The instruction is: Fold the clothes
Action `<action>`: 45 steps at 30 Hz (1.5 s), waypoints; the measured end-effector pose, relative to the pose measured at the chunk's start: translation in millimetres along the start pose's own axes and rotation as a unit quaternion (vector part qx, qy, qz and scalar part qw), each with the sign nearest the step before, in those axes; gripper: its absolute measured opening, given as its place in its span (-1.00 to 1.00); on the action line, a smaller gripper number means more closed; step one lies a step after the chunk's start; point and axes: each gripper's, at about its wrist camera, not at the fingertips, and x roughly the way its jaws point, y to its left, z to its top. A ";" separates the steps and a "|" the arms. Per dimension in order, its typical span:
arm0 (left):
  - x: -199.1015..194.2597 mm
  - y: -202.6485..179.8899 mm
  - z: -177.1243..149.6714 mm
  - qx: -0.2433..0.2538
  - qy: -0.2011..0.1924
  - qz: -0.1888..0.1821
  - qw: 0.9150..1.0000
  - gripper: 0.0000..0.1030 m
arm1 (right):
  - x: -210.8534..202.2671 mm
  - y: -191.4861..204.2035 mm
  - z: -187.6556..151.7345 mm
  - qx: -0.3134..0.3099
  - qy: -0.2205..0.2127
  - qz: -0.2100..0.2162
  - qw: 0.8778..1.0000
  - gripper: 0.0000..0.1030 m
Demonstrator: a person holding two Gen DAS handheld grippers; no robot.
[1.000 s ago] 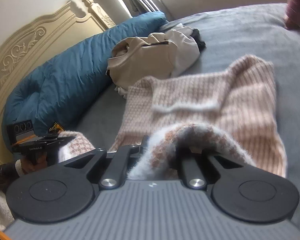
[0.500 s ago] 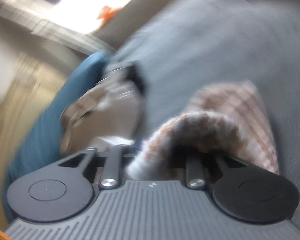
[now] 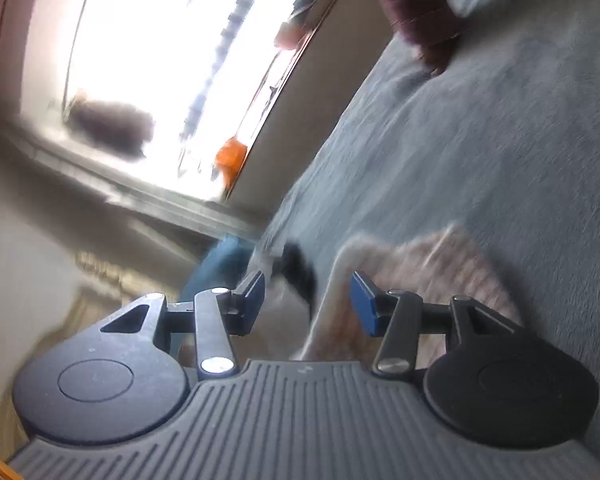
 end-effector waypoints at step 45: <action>-108.0 -17.1 -115.6 0.106 0.073 0.129 0.983 -0.02 | -144.7 -75.5 -61.2 0.042 -0.038 -0.110 0.992 -0.18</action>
